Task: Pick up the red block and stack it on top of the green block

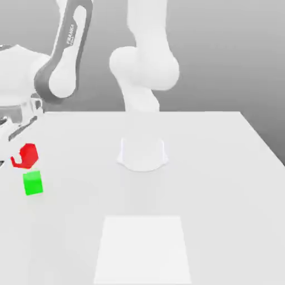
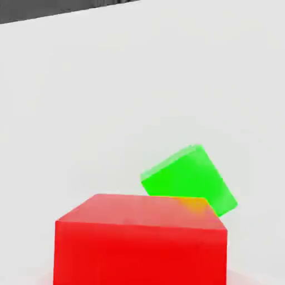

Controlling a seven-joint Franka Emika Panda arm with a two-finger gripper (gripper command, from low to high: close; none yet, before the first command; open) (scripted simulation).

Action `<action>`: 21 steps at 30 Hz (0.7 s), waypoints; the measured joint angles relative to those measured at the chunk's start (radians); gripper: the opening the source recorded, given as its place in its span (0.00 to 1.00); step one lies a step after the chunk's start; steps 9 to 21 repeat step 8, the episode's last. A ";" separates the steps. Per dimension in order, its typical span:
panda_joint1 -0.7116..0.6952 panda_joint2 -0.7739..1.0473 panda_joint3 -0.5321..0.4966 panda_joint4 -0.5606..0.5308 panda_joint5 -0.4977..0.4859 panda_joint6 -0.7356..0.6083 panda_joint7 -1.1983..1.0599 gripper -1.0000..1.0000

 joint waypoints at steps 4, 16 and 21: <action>-0.008 0.137 0.021 0.002 0.102 0.131 -0.073 0.00; -0.016 0.167 0.034 0.004 0.127 0.158 -0.091 1.00; -0.016 0.167 0.034 0.004 0.127 0.158 -0.091 1.00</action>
